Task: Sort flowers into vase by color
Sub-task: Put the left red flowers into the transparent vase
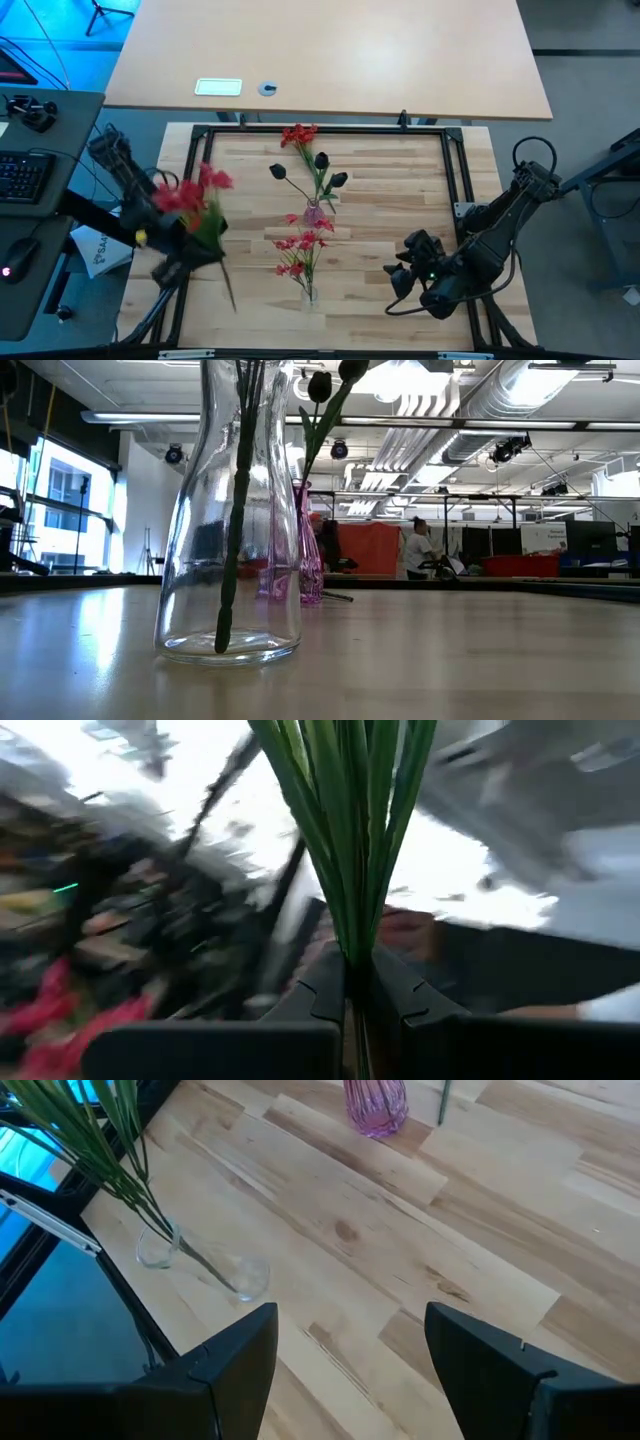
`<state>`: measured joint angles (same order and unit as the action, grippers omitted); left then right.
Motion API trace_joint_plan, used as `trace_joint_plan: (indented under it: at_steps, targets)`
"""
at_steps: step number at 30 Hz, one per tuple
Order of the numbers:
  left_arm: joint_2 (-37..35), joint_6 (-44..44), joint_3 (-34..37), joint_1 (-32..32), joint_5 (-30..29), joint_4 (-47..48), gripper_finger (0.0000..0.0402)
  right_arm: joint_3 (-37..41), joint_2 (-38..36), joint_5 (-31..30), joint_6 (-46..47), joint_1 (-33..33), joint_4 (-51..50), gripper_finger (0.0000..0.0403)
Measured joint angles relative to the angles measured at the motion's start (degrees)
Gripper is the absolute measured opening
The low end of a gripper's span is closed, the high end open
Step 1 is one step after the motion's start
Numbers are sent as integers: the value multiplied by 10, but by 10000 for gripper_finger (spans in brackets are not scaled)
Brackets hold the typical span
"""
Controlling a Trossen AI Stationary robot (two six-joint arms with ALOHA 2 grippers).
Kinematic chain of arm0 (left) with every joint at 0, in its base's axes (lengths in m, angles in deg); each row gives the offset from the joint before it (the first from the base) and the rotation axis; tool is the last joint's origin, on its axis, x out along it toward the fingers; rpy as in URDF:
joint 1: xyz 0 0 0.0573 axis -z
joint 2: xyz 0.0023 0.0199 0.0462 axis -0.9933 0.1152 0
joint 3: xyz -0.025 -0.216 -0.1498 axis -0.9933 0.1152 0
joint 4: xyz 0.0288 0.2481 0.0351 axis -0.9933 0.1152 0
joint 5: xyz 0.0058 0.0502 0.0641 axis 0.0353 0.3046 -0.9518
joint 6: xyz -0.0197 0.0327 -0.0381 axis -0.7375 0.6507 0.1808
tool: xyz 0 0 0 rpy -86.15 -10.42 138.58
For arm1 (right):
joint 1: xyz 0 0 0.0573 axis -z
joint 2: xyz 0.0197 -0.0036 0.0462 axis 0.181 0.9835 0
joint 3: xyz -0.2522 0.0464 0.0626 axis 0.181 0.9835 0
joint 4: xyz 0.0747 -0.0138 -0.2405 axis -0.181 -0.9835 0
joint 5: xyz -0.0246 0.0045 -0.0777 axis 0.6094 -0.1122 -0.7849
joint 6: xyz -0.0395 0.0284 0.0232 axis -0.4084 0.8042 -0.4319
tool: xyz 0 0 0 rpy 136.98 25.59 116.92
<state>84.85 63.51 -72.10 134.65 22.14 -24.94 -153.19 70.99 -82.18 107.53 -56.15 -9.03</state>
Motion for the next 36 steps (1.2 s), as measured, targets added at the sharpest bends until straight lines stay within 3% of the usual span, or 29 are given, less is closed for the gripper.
trace_joint_plan:
  at_steps: [4, 9, 18, 24, 32, 36]
  targets:
    - [100, 32, -46, 50, -161, 26, 0, 0, 0, 0, -1, 0, 1, 247]
    - [234, 78, -142, 60, -265, 23, 0, 0, 0, 1, -32, -1, 1, 247]
    - [416, 110, -275, 26, -340, 19, 0, 0, 0, 5, -101, -3, 2, 247]
    - [504, 103, -348, -19, -431, 20, 0, 0, 0, 5, -105, -16, 4, 247]
    - [539, 219, -404, -27, -487, 19, 0, 0, 0, 7, -105, -40, 5, 247]
    - [548, 214, -402, -35, -490, 21, 0, 0, 0, 6, -102, -47, 9, 247]
